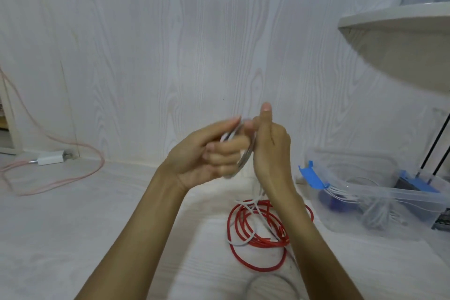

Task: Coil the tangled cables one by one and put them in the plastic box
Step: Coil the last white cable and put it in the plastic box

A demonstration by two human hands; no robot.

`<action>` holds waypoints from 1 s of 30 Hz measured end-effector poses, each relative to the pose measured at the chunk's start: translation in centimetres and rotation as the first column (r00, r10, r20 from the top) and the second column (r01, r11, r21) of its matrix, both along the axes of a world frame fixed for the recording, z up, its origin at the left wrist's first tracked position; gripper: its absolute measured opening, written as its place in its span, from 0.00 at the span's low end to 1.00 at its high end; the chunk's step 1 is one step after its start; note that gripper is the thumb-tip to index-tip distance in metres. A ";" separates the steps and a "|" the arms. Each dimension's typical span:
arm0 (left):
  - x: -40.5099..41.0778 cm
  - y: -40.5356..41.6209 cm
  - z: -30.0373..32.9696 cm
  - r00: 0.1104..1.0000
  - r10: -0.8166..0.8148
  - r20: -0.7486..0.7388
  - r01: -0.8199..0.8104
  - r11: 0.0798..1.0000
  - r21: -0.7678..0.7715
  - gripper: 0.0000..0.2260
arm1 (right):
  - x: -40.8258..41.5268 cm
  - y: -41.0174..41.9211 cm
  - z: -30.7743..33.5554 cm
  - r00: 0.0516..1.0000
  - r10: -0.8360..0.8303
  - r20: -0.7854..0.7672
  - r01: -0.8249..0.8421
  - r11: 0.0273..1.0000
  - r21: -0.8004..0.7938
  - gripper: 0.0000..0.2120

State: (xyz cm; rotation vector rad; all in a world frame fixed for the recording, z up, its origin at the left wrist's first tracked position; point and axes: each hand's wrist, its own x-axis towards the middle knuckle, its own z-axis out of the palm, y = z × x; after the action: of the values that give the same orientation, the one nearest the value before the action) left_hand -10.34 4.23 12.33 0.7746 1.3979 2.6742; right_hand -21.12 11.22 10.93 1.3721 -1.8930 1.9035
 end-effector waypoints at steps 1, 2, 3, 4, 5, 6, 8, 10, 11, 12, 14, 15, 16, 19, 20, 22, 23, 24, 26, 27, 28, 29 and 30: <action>-0.1 0.5 0.4 0.997 0.081 -0.004 -0.080 0.990 0.115 0.11 | 0.4 -0.4 -0.1 0.991 0.049 0.122 -0.047 0.999 -0.020 0.30; -0.3 0.9 0.8 0.987 0.158 0.005 -0.155 0.960 0.234 0.11 | 0.6 -0.8 -0.1 0.962 0.131 0.238 -0.126 0.991 -0.034 0.31; -0.7 1.2 1.1 0.972 0.235 0.017 -0.227 0.913 0.338 0.12 | 0.7 -1.0 -0.1 0.911 0.231 0.341 -0.227 0.973 -0.052 0.30; -1.1 1.6 1.2 0.948 0.318 0.019 -0.297 0.858 0.418 0.12 | 0.9 -1.0 -0.1 0.827 0.350 0.441 -0.348 0.933 -0.089 0.26; -1.5 1.8 1.2 0.915 0.402 0.011 -0.360 0.806 0.470 0.12 | 1.1 -1.0 -0.2 0.688 0.477 0.546 -0.478 0.865 -0.153 0.22; -1.5 1.8 1.3 0.877 0.480 -0.004 -0.414 0.761 0.500 0.12 | 1.2 -1.0 -0.3 0.508 0.568 0.648 -0.589 0.778 -0.220 0.19; -1.0 1.0 1.7 0.779 0.626 -0.019 -0.522 0.666 0.534 0.11 | 1.6 -1.0 -0.8 0.247 0.604 0.757 -0.740 0.622 -0.255 0.15; 0.0 -0.4 2.0 0.652 0.758 -0.005 -0.627 0.543 0.559 0.11 | 1.7 -0.8 -1.2 0.352 0.587 0.729 -0.835 0.549 -0.039 0.11; 0.5 -1.2 1.9 0.584 0.811 0.002 -0.669 0.480 0.567 0.11 | 1.9 -0.6 -1.2 0.488 0.590 0.643 -0.832 0.538 0.138 0.09; 1.0 -1.9 1.7 0.524 0.852 0.002 -0.699 0.429 0.572 0.11 | 2.0 -0.3 -1.2 0.609 0.602 0.516 -0.787 0.536 0.304 0.09; 1.6 -3.0 1.3 0.399 0.917 -0.003 -0.792 0.346 0.503 0.11 | 2.2 0.2 -0.9 0.698 0.648 0.306 -0.692 0.500 0.520 0.09; 1.6 -3.4 1.1 0.319 0.948 -0.010 -0.864 0.295 0.408 0.11 | 2.3 0.6 -0.7 0.692 0.682 0.237 -0.661 0.467 0.587 0.10; 1.4 -3.7 0.9 0.233 0.972 -0.030 -0.932 0.232 0.278 0.12 | 2.4 0.9 -0.5 0.674 0.715 0.184 -0.636 0.435 0.638 0.10; 0.7 -4.0 0.1 0.113 0.980 -0.167 -0.983 0.085 -0.166 0.12 | 2.0 1.7 0.1 0.636 0.753 0.168 -0.589 0.333 0.736 0.13; 0.5 -3.9 -0.2 0.143 0.969 -0.200 -0.947 0.075 -0.313 0.12 | 1.6 1.9 0.3 0.639 0.742 0.202 -0.577 0.288 0.764 0.15; 0.6 -3.8 -0.7 0.258 0.937 -0.237 -0.831 0.091 -0.548 0.11 | 0.5 2.6 0.9 0.653 0.704 0.279 -0.561 0.202 0.803 0.17; 0.6 -3.8 -1.0 0.320 0.921 -0.220 -0.770 0.118 -0.627 0.11 | -0.2 3.1 1.2 0.664 0.692 0.283 -0.547 0.191 0.815 0.17; 0.7 -3.9 -1.3 0.362 0.914 -0.181 -0.709 0.144 -0.690 0.11 | -0.9 3.7 1.5 0.684 0.686 0.248 -0.517 0.216 0.828 0.16; 0.9 -4.0 -1.8 0.395 0.913 -0.097 -0.553 0.152 -0.819 0.10 | -2.4 4.7 2.2 0.748 0.659 0.083 -0.424 0.378 0.823 0.13; 1.0 -4.0 -2.0 0.419 0.905 -0.073 -0.452 0.138 -0.881 0.11 | -3.0 5.0 2.3 0.777 0.629 -0.013 -0.374 0.479 0.794 0.12; 0.9 -3.9 -2.1 0.471 0.881 -0.052 -0.360 0.139 -0.923 0.11 | -3.6 5.3 2.4 0.802 0.590 -0.093 -0.331 0.568 0.753 0.10; 0.9 -3.7 -2.2 0.546 0.838 -0.020 -0.308 0.178 -0.935 0.12 | -4.0 5.5 2.5 0.823 0.547 -0.153 -0.296 0.642 0.707 0.09; 0.8 -3.5 -2.2 0.626 0.780 0.025 -0.289 0.261 -0.921 0.14 | -4.5 5.6 2.4 0.846 0.498 -0.193 -0.267 0.708 0.654 0.09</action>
State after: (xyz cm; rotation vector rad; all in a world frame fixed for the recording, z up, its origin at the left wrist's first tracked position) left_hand -9.51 0.68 10.08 -0.6247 2.7683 1.6069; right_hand -25.62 16.81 13.38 2.2883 -2.2328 1.0207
